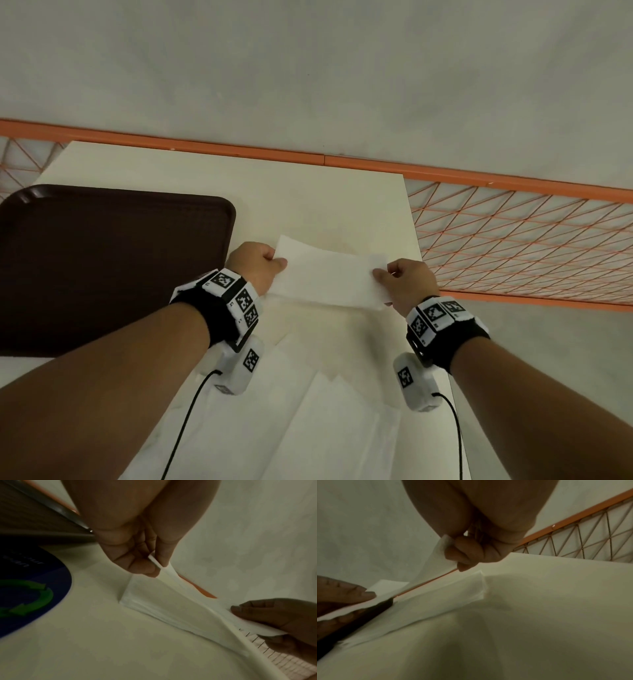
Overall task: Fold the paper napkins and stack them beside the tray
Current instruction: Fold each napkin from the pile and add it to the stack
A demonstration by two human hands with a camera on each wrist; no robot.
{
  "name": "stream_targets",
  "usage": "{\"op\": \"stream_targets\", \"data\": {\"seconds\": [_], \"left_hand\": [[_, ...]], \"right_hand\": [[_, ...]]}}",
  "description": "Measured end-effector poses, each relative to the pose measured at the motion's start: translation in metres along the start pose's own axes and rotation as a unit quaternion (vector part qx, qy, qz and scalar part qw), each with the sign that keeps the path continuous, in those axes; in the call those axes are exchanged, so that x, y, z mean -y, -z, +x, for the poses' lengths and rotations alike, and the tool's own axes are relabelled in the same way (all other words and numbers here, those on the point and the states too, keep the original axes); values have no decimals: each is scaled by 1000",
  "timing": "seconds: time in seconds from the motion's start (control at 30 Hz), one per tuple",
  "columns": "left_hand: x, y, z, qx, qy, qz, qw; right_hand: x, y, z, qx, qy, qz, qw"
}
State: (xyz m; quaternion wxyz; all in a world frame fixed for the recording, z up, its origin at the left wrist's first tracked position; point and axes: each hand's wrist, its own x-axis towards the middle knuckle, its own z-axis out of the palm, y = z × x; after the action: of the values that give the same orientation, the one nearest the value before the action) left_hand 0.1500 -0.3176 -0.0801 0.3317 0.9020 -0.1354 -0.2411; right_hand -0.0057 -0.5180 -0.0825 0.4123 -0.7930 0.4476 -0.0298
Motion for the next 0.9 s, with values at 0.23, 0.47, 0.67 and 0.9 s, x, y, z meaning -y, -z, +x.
{"op": "stream_targets", "data": {"seconds": [0.23,0.47,0.67,0.9], "left_hand": [[2,-13,19,-30,11,80,996],[4,-21,19,-30,28,132,990],[3,-27,18,-29,56,154,986],[0,-8,8,-44,64,163,984]], "right_hand": [[-4,-13,19,-13,2,-109,994],[-7,-17,23,-7,-2,-144,990],[-3,-15,22,-5,-20,-171,985],[3,-1,8,-13,-27,-165,986]]}}
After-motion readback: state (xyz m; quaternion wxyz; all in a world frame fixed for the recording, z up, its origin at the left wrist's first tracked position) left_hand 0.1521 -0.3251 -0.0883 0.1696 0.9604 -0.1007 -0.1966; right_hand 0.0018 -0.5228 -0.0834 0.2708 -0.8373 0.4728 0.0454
